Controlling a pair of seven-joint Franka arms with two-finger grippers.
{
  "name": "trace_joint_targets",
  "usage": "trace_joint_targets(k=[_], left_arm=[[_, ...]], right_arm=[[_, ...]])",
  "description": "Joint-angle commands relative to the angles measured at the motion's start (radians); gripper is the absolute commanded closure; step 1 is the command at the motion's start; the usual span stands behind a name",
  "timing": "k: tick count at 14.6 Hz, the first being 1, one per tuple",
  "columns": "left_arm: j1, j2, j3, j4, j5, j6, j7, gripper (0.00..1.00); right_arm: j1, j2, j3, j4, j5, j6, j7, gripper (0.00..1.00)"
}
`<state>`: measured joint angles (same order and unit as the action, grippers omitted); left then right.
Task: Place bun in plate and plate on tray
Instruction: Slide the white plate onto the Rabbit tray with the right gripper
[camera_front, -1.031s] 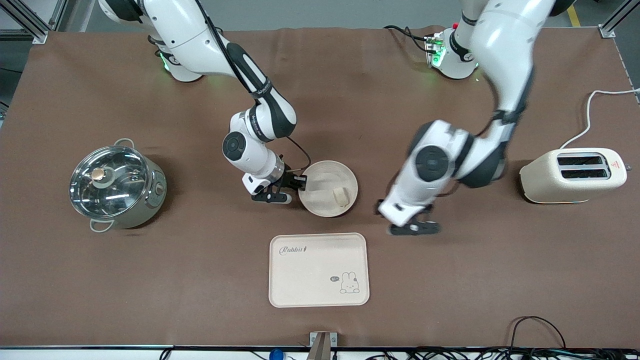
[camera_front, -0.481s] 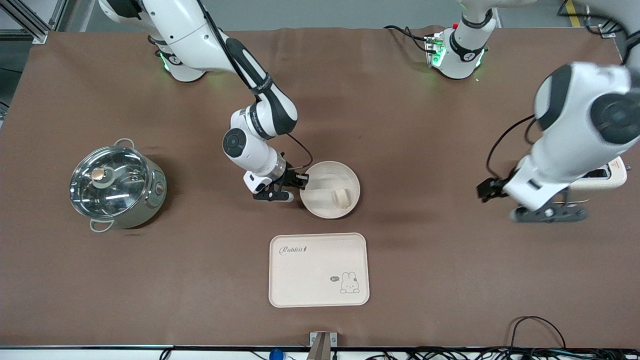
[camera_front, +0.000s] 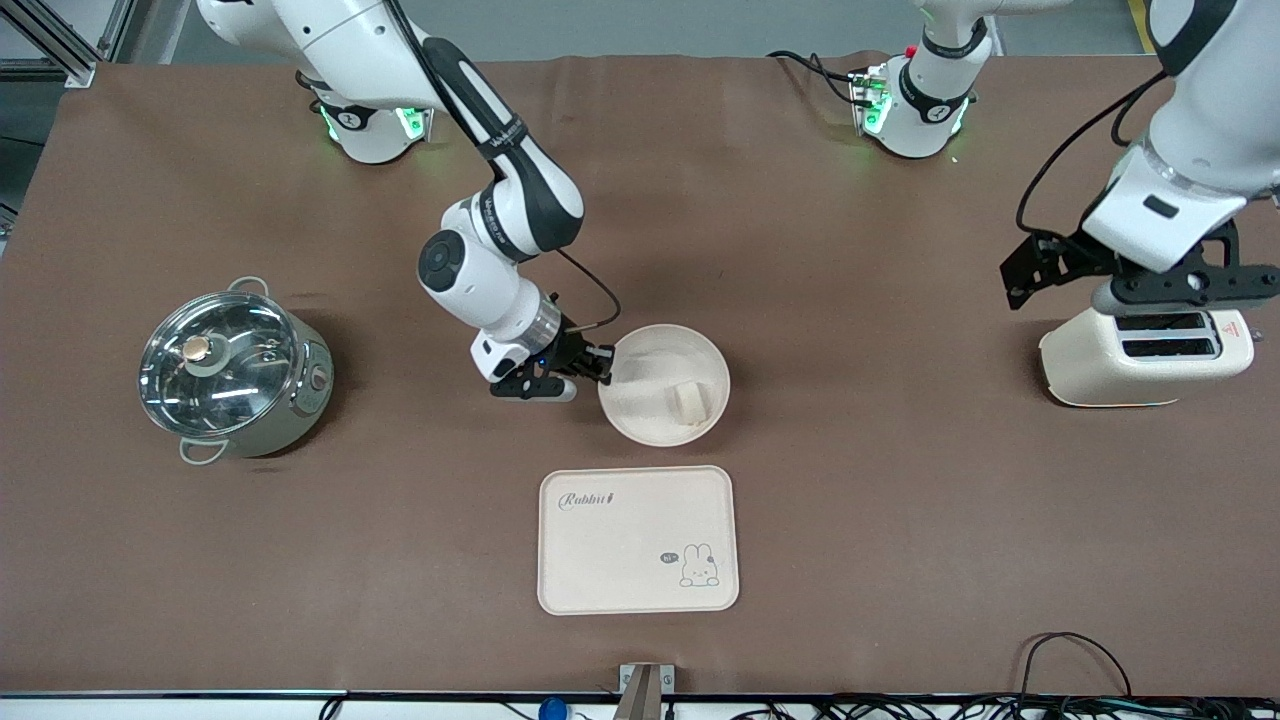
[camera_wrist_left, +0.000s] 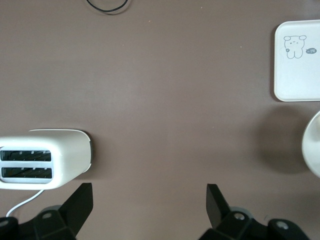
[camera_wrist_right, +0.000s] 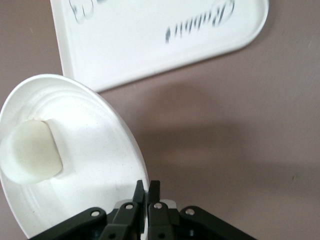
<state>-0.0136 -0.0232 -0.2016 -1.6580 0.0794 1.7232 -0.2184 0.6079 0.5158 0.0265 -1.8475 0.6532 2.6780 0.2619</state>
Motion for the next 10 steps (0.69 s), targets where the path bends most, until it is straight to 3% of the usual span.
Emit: trace_joint_targets(k=[1,5,10], left_arm=[[0.003,-0.012,0.008,-0.005,-0.015,0.021,0.057,0.0],[0.0,0.06,0.004,0.135,-0.012,-0.077,0.089,0.0],[-0.009,0.065,0.002,0.155,-0.015,-0.1,0.086,0.0]], right_arm=[[-0.03,0.019,0.01,0.069,0.032,-0.003,0.009,1.0],[-0.051,0.166,0.009,0.281,0.04,-0.007,0.069,1.0],[-0.097,0.36,0.007,0.46,0.039,-0.01,0.071,1.0]])
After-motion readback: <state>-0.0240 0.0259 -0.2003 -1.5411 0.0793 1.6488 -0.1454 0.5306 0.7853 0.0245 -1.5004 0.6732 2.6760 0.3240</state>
